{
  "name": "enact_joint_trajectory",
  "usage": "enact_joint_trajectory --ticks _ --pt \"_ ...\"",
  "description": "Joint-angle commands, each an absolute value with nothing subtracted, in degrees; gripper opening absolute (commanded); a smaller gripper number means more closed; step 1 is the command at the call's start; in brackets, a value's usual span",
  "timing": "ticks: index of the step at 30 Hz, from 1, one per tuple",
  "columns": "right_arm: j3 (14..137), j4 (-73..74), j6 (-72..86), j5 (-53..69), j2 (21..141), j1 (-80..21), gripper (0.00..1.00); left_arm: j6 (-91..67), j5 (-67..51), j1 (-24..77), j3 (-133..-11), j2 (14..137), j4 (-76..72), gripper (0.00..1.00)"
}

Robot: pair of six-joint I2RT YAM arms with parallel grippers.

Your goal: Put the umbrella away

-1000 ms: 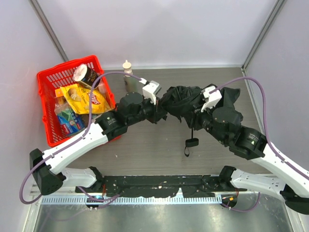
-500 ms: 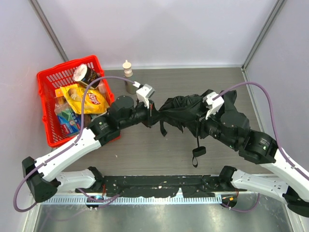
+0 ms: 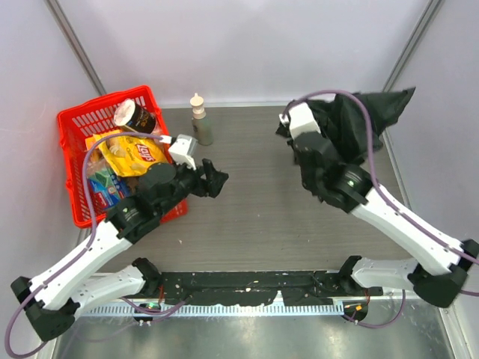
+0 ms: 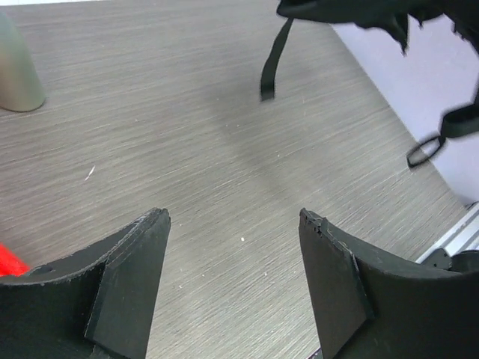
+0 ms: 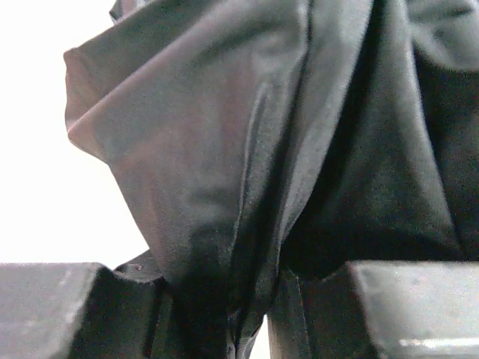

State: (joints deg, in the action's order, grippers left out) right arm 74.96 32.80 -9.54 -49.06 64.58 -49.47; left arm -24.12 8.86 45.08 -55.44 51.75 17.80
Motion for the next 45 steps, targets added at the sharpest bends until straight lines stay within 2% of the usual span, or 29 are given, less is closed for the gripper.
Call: enact_joint_trajectory --ticks 1,5,7,10,13,16,18,21,23,24,26,30,36,42,45 --pt "78.5 0.5 -43.1 -62.3 70.6 -42.4 0.01 -26.5 10.1 45.0 -52.2 45.7 13.3 0.73" --pt "72.7 -24.8 -66.9 -54.1 76.7 -38.9 0.01 -29.6 8.4 45.0 -47.7 41.1 11.3 0.73" --pt "67.7 -30.5 -73.4 -49.8 79.7 -38.7 0.01 -30.3 7.8 45.0 -45.2 38.8 10.3 0.72" --pt "60.0 -34.4 -72.9 -47.6 84.2 -39.1 0.01 -31.0 8.1 45.1 -43.0 36.4 11.3 0.71" --pt "52.0 -44.9 -72.2 -49.3 87.9 -41.3 0.01 -32.1 8.3 45.1 -41.4 33.6 12.4 0.72" --pt "42.5 -56.3 -74.2 -53.0 94.0 -46.6 0.01 -31.8 7.7 45.0 -40.5 31.7 12.1 0.73" --pt "39.0 -57.7 -71.0 -54.9 96.8 -49.5 0.01 -31.6 8.1 45.0 -40.6 30.9 12.8 0.73" --pt "36.1 -48.0 -61.3 -55.7 97.5 -53.5 0.01 -31.6 8.5 45.0 -40.3 30.2 13.1 0.74" --pt "38.0 -30.6 -49.3 -52.2 95.7 -55.8 0.01 -31.8 8.4 45.1 -40.3 30.2 13.6 0.73" --pt "39.1 -17.8 -40.6 -47.9 94.5 -55.9 0.01 -32.2 8.2 45.0 -40.3 30.1 13.9 0.73" --pt "42.3 -4.2 -32.6 -40.4 93.3 -56.0 0.01 -32.6 8.2 45.0 -39.9 29.9 14.4 0.73" --pt "47.2 14.7 -24.5 -28.5 95.2 -55.4 0.01 -33.7 8.3 45.0 -39.6 29.0 14.8 0.73" --pt "52.5 23.8 -17.1 -16.6 102.0 -52.6 0.01 -37.0 5.5 45.0 -41.0 30.1 16.3 0.72" --pt "58.6 28.6 -11.8 3.6 106.5 -47.2 0.01 -42.4 1.5 45.0 -48.2 33.8 25.4 0.72" --pt "60.4 30.7 -9.8 6.9 108.7 -46.7 0.01 -47.0 -1.7 45.1 -50.4 35.4 29.8 0.73"
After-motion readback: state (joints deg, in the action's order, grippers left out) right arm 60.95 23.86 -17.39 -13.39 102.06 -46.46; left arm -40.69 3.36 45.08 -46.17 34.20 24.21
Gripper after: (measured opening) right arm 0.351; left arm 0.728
